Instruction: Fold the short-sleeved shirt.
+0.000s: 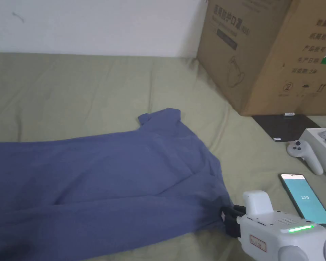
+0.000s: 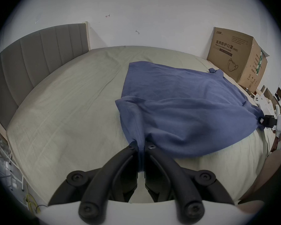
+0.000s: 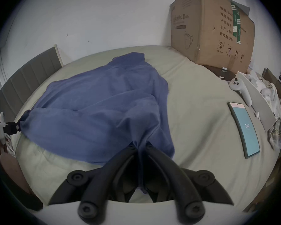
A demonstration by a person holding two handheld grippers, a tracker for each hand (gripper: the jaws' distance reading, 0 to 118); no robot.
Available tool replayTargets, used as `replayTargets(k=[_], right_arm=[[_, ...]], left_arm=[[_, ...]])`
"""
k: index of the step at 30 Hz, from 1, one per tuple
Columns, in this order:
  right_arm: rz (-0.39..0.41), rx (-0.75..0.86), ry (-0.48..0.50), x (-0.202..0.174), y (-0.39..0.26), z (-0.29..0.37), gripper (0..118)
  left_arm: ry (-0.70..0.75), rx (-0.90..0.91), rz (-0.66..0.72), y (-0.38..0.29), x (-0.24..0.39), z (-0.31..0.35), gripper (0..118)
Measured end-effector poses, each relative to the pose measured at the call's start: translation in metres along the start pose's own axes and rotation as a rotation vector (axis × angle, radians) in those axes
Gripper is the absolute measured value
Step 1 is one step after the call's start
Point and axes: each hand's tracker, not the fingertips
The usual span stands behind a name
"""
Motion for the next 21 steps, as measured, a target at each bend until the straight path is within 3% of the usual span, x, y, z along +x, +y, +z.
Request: replayTargets(k=[3, 9, 14, 17, 18, 19, 20, 21], right_arm=[[0.058, 0.026, 0.015, -0.011, -0.008, 0.017, 3], [0.033, 0.084, 0.072, -0.016, -0.018, 0.095, 3], [0.171, -0.047, 0.038, -0.031, -0.043, 0.14, 3], [0.17, -0.085, 0.025, -0.034, -0.061, 0.149, 5], [0.162, -0.085, 0.021, -0.037, -0.067, 0.15, 18], [0.158, -0.088, 0.01, -0.04, -0.071, 0.151, 54], [0.165, -0.085, -0.039, -0.042, -0.073, 0.15, 89], [0.187, -0.064, -0.117, -0.044, -0.075, 0.15, 107]], left_arm=[[-0.005, 0.008, -0.007, -0.002, -0.001, 0.008, 6], [-0.017, 0.071, 0.017, -0.009, -0.015, 0.053, 6], [-0.01, 0.091, 0.035, -0.034, -0.023, 0.109, 6], [-0.037, 0.009, 0.094, -0.057, -0.037, 0.117, 6], [-0.056, -0.02, 0.109, -0.064, -0.039, 0.119, 6], [-0.064, -0.029, 0.12, -0.07, -0.039, 0.12, 20], [-0.047, 0.002, 0.116, -0.077, -0.037, 0.124, 56], [0.023, 0.103, 0.122, -0.081, -0.031, 0.135, 101]])
